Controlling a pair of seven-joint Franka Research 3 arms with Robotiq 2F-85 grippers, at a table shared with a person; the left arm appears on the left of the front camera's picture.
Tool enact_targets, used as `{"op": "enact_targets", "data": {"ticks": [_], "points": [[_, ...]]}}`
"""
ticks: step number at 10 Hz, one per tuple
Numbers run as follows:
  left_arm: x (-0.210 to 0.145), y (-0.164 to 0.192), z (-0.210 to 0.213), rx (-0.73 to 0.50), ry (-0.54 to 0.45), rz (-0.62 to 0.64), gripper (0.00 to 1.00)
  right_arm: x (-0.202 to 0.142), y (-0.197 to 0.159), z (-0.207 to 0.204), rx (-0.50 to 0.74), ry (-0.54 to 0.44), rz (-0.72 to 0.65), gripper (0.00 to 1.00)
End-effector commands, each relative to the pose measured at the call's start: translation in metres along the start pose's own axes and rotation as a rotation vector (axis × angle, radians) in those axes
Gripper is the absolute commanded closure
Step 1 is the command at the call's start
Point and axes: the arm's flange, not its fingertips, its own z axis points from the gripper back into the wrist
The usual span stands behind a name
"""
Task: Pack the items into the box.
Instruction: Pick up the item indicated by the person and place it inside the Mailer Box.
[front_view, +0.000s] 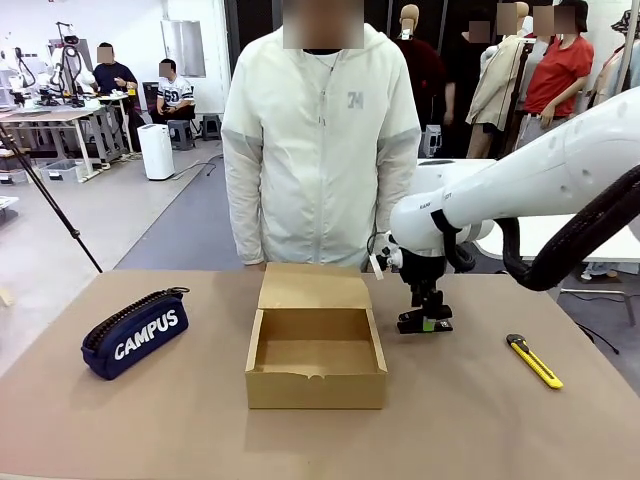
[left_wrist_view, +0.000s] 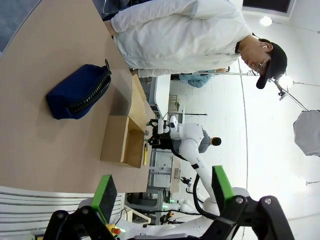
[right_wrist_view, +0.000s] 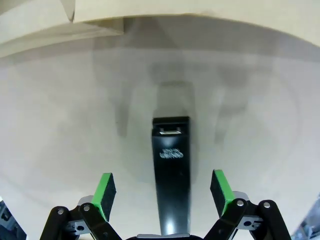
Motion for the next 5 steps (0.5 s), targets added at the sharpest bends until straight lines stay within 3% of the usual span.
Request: {"op": "enact_targets", "data": {"ticks": [1,5], "points": [[-0.0007,-0.0008,0.0018,-0.012,0.003,-0.015,0.0,0.0043,-0.0087,-0.0048,0.032,0.047,-0.024,0.0],[-0.0007,-0.0008,0.0018,-0.012,0.003,-0.015,0.0,-0.0008,-0.0081,-0.011,0.068,0.028,-0.043,0.0]]}}
